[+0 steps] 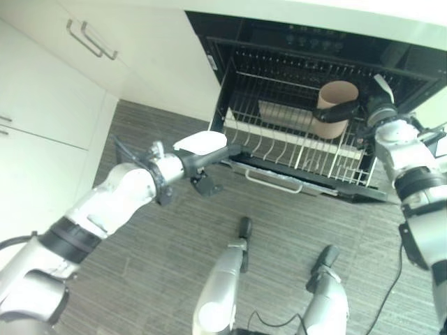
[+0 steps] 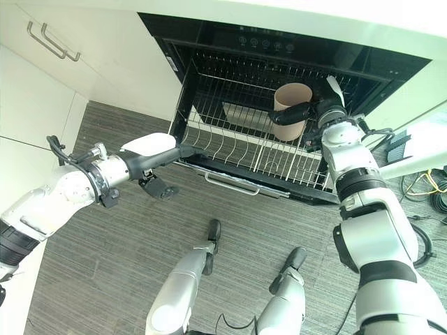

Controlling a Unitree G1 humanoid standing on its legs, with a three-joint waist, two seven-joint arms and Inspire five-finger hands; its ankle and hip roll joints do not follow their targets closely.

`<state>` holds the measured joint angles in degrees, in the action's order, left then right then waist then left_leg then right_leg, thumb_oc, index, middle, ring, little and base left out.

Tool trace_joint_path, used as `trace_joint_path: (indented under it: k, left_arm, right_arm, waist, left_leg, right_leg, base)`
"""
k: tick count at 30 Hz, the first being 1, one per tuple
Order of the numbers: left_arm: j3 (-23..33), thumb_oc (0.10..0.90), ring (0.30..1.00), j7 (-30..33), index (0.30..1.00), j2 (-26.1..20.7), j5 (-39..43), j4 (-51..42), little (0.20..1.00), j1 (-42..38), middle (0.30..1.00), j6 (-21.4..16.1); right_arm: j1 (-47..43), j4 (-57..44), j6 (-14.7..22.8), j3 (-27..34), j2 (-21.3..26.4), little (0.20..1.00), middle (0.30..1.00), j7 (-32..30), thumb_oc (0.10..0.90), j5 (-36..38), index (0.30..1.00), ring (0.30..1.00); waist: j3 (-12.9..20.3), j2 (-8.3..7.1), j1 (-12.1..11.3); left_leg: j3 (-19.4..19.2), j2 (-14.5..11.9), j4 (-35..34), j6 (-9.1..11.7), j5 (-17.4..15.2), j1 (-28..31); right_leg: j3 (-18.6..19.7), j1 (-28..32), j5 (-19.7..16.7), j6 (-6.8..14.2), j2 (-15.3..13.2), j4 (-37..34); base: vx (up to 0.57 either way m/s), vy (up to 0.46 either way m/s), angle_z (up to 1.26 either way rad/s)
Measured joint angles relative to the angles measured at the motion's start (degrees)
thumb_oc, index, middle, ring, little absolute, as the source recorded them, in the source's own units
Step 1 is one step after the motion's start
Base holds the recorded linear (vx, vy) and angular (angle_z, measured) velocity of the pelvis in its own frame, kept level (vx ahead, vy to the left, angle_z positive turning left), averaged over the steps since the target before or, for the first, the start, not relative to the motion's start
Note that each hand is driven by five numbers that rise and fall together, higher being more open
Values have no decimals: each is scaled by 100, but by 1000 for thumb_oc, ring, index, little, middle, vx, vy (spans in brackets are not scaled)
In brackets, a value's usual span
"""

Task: Place the dishes in the dishwasher.

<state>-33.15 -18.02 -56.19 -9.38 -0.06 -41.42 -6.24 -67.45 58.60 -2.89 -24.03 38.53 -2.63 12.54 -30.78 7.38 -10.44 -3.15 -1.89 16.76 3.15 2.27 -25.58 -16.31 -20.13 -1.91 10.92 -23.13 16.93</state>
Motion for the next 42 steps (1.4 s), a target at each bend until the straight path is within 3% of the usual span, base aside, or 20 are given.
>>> trace_joint_path:
  k: [4,9,14,20,23,28,42]
  left_arm:
    - [34,800,900,37,900,0,-8,-33,900,124,900,-2]
    - [147,800,900,72,900,0,-44,-63,900,276,900,-2]
    - [348,800,900,69,900,60,-57,-109,900,542,900,105]
    - [601,800,900,104,900,90,-278,-114,900,940,900,245]
    - [789,800,900,108,900,159,-286,-109,900,1170,900,261]
    - [1022,800,900,107,900,369,-510,-95,900,1483,900,267]
    - [1069,800,900,-20,900,612,-560,-107,900,1530,900,278]
  right_arm:
    - [74,-12,3,9,1,900,900,-114,800,-103,900,900]
    - [328,-228,195,327,-114,900,900,-466,800,437,900,900]
    - [1136,-966,510,999,-295,900,900,-906,800,694,900,900]
    - [1874,-1650,575,1077,-473,900,900,-1025,800,660,900,900]
    - [2335,-2210,619,1082,-486,900,900,-1104,800,524,900,900]
    - [2828,-3345,671,1059,-490,900,900,-1223,800,-400,900,900]
    - [2895,-3423,681,1035,-438,900,900,-993,800,-581,900,900]
  waist:
    - [1,1,14]
    - [2,3,69]
    - [2,4,125]
    - [8,14,365]
    - [11,19,437]
    - [14,25,593]
    - [14,25,570]
  left_leg:
    - [-1,-2,-9,-4,2,36]
    - [-46,-1,-24,-4,1,38]
    - [-142,-2,-30,-11,-5,79]
    - [-277,-12,-72,-26,-15,219]
    - [-308,-23,-98,-27,-16,297]
    - [-384,-40,-120,-27,-16,413]
    - [-385,-98,-206,-25,-15,431]
  right_leg:
    - [-5,42,1,0,1,-16]
    - [14,36,-10,5,-1,-51]
    - [81,34,-15,9,-12,-60]
    - [220,46,-58,30,-12,-77]
    - [290,60,-63,29,-5,-79]
    - [349,120,-75,26,2,-78]
    - [312,120,-92,6,62,-155]
  base:
    - [0,0,0]
    - [-2,26,-2]
    - [-7,53,-5]
    - [8,37,-11]
    - [31,33,-9]
    - [34,30,-6]
    - [2,1,-1]
